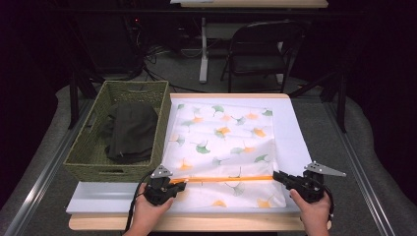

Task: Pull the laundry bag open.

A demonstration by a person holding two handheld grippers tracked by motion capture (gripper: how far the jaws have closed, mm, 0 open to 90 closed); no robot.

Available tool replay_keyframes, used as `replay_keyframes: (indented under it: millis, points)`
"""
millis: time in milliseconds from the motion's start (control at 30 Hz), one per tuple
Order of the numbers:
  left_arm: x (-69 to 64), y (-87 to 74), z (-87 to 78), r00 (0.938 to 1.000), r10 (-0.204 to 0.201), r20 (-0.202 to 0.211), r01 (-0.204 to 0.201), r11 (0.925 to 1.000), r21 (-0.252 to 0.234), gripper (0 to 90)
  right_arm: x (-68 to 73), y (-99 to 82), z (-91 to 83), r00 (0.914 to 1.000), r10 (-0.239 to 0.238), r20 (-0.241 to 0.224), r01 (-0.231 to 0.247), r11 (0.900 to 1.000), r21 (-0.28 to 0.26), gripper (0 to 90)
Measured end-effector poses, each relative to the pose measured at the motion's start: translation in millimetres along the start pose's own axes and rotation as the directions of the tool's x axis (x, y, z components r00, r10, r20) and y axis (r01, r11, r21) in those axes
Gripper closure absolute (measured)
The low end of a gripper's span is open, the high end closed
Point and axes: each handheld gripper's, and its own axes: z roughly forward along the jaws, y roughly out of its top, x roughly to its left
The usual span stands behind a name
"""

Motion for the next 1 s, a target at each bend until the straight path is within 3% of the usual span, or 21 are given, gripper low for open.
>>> replay_keyframes:
  millis: [467,700,767,1000]
  points:
    - [0.1,-1.3,2.9,0.9997,-0.021,0.014,0.021,0.9998,-0.006,90.0,0.0,-2.3,2.7,0.9999,0.009,-0.007,-0.009,1.0,0.004,83.4]
    - [1.5,-2.5,9.2,0.999,-0.023,0.037,0.022,0.9996,0.02,89.9,-0.3,-5.6,7.8,1.0,0.004,-0.003,-0.004,0.9998,0.018,82.3]
    - [0.6,-3.6,13.5,0.9985,-0.016,0.052,0.014,0.9994,0.032,89.2,-0.4,-6.6,9.7,1.0,0.007,-0.004,-0.007,0.9997,0.024,82.1]
    - [-4.9,-2.7,18.7,0.9978,0.051,0.042,-0.054,0.9971,0.054,87.5,-1.8,-7.4,12.1,0.9999,0.008,-0.009,-0.008,0.9995,0.03,81.2]
